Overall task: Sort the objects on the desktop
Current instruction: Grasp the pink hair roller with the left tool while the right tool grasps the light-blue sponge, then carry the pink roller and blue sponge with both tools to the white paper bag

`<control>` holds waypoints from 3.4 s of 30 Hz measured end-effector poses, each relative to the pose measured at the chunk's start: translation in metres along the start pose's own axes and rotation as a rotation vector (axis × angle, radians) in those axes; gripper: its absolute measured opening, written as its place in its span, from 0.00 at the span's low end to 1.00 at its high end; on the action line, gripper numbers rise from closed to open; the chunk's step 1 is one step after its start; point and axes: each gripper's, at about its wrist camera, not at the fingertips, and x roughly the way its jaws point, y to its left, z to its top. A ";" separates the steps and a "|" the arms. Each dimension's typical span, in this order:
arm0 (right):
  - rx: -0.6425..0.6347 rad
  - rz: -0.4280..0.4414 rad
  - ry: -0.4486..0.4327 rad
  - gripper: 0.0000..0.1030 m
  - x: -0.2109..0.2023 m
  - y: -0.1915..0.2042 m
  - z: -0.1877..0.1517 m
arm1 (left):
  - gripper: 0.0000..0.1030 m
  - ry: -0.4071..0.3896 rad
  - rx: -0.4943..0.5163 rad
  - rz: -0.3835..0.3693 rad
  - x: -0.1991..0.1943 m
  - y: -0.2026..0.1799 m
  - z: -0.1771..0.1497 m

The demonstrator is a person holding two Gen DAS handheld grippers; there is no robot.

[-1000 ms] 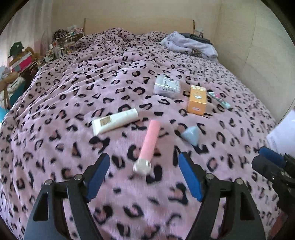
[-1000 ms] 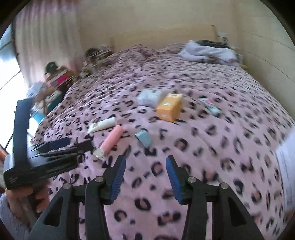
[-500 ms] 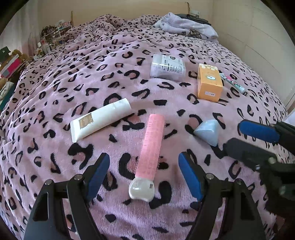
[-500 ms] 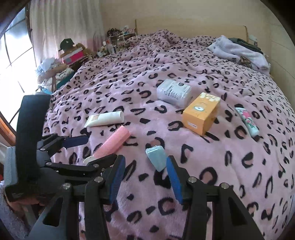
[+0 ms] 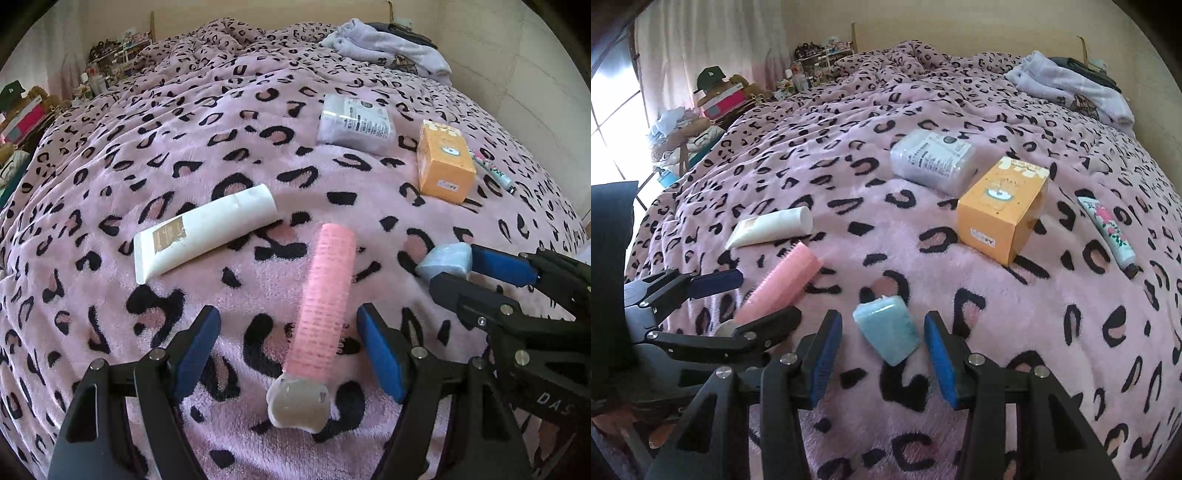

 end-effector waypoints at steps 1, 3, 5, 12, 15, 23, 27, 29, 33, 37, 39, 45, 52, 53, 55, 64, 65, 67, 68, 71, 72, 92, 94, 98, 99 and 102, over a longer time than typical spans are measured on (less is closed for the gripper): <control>0.004 -0.002 0.000 0.46 0.002 0.000 0.000 | 0.72 0.000 0.001 0.004 0.001 -0.001 0.000; 0.009 -0.008 0.003 0.46 0.005 -0.001 -0.001 | 0.63 0.002 0.003 0.009 0.003 -0.002 0.001; 0.010 -0.016 0.005 0.43 0.007 0.000 -0.002 | 0.55 0.010 0.001 0.013 0.005 -0.003 0.001; 0.043 -0.030 0.007 0.25 0.011 -0.005 -0.006 | 0.24 0.021 0.009 0.009 0.009 -0.011 0.002; 0.063 -0.029 0.002 0.25 0.009 -0.006 -0.006 | 0.24 0.015 0.001 0.014 0.007 -0.011 0.001; 0.138 -0.103 -0.023 0.25 -0.016 0.001 -0.018 | 0.23 0.005 -0.037 0.014 -0.011 -0.003 -0.005; 0.211 -0.147 -0.039 0.25 -0.038 0.006 -0.035 | 0.23 -0.005 -0.027 -0.003 -0.028 -0.007 -0.018; 0.244 -0.174 -0.053 0.25 -0.053 0.008 -0.047 | 0.23 -0.007 -0.012 -0.018 -0.038 -0.012 -0.029; 0.316 -0.228 -0.085 0.25 -0.091 0.009 -0.077 | 0.23 -0.017 0.028 -0.056 -0.062 -0.029 -0.051; 0.357 -0.287 -0.106 0.25 -0.129 0.005 -0.098 | 0.23 -0.045 0.082 -0.092 -0.097 -0.056 -0.065; 0.380 -0.324 -0.118 0.25 -0.156 -0.001 -0.104 | 0.23 -0.063 0.102 -0.109 -0.115 -0.070 -0.066; 0.440 -0.424 -0.143 0.25 -0.218 -0.021 -0.122 | 0.23 -0.132 0.169 -0.150 -0.166 -0.115 -0.064; 0.515 -0.475 -0.181 0.25 -0.263 -0.038 -0.147 | 0.23 -0.183 0.241 -0.185 -0.204 -0.158 -0.065; 0.522 -0.482 -0.187 0.25 -0.269 -0.040 -0.150 | 0.23 -0.189 0.252 -0.189 -0.209 -0.164 -0.065; 0.532 -0.493 -0.197 0.25 -0.278 -0.042 -0.154 | 0.23 -0.198 0.270 -0.200 -0.215 -0.174 -0.067; 0.572 -0.534 -0.239 0.25 -0.313 -0.059 -0.172 | 0.23 -0.227 0.334 -0.235 -0.233 -0.224 -0.073; 0.577 -0.539 -0.243 0.25 -0.317 -0.062 -0.173 | 0.23 -0.228 0.339 -0.239 -0.233 -0.228 -0.074; 0.588 -0.549 -0.251 0.25 -0.324 -0.067 -0.177 | 0.23 -0.230 0.355 -0.245 -0.234 -0.238 -0.075; 0.596 -0.554 -0.256 0.25 -0.327 -0.070 -0.178 | 0.23 -0.231 0.364 -0.248 -0.235 -0.242 -0.075; 0.614 -0.565 -0.263 0.25 -0.334 -0.081 -0.184 | 0.23 -0.235 0.382 -0.256 -0.236 -0.256 -0.074; 0.621 -0.568 -0.265 0.25 -0.336 -0.085 -0.185 | 0.23 -0.236 0.388 -0.259 -0.236 -0.261 -0.074; 0.720 -0.601 -0.268 0.25 -0.359 -0.149 -0.220 | 0.24 -0.208 0.492 -0.294 -0.222 -0.345 -0.075; 0.723 -0.605 -0.263 0.25 -0.360 -0.154 -0.222 | 0.24 -0.204 0.497 -0.298 -0.221 -0.352 -0.075; 0.731 -0.611 -0.256 0.25 -0.363 -0.165 -0.227 | 0.24 -0.200 0.512 -0.303 -0.219 -0.364 -0.075; 0.733 -0.612 -0.255 0.25 -0.363 -0.167 -0.227 | 0.24 -0.199 0.515 -0.304 -0.218 -0.368 -0.074; 0.740 -0.613 -0.256 0.25 -0.366 -0.174 -0.228 | 0.24 -0.197 0.520 -0.310 -0.216 -0.375 -0.071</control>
